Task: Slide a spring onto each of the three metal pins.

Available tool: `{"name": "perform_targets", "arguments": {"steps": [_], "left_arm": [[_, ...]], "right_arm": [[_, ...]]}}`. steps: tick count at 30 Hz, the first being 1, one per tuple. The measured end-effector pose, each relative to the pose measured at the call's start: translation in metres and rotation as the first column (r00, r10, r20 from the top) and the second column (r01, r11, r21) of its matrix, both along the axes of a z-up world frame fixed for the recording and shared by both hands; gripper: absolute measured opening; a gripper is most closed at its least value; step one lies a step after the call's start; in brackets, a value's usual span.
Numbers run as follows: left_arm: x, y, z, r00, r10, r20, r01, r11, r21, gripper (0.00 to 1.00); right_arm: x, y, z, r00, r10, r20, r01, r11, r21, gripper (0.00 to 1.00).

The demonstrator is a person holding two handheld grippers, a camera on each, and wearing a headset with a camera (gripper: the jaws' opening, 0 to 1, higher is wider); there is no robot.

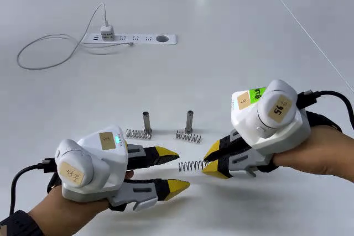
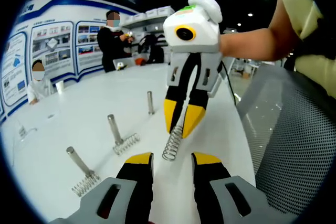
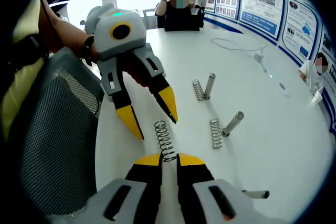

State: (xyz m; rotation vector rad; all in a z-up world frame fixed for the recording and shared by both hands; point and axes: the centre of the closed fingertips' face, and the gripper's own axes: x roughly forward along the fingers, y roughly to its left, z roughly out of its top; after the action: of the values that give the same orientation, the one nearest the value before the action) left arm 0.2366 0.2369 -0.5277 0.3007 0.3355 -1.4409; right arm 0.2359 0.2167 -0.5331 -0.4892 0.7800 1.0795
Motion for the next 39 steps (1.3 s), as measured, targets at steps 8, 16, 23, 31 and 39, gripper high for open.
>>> {"name": "perform_targets", "arguments": {"steps": [8,16,23,31,39], "left_arm": [[-0.001,-0.001,0.000,0.999,-0.018,0.026,0.018,1.000,0.004,0.21],[-0.004,-0.001,0.001,0.998,-0.033,0.046,0.032,0.999,0.008,0.13],[-0.004,-0.001,0.000,0.998,-0.034,0.051,0.033,0.999,0.009,0.12],[-0.003,0.001,0.000,0.998,-0.028,0.050,0.027,1.000,0.007,0.12],[-0.002,0.002,0.000,0.999,-0.021,0.046,0.021,1.000,0.003,0.12]], "right_arm": [[-0.003,0.003,0.001,1.000,0.010,-0.002,-0.010,1.000,-0.001,0.12],[-0.006,0.004,0.001,1.000,0.018,-0.005,-0.018,1.000,-0.007,0.12],[-0.008,0.005,0.007,1.000,0.018,0.000,-0.018,1.000,0.002,0.12],[-0.009,0.010,0.019,1.000,0.021,0.014,-0.021,0.999,0.029,0.12],[-0.007,0.019,0.031,0.999,0.025,0.040,-0.028,0.998,0.061,0.12]]}}
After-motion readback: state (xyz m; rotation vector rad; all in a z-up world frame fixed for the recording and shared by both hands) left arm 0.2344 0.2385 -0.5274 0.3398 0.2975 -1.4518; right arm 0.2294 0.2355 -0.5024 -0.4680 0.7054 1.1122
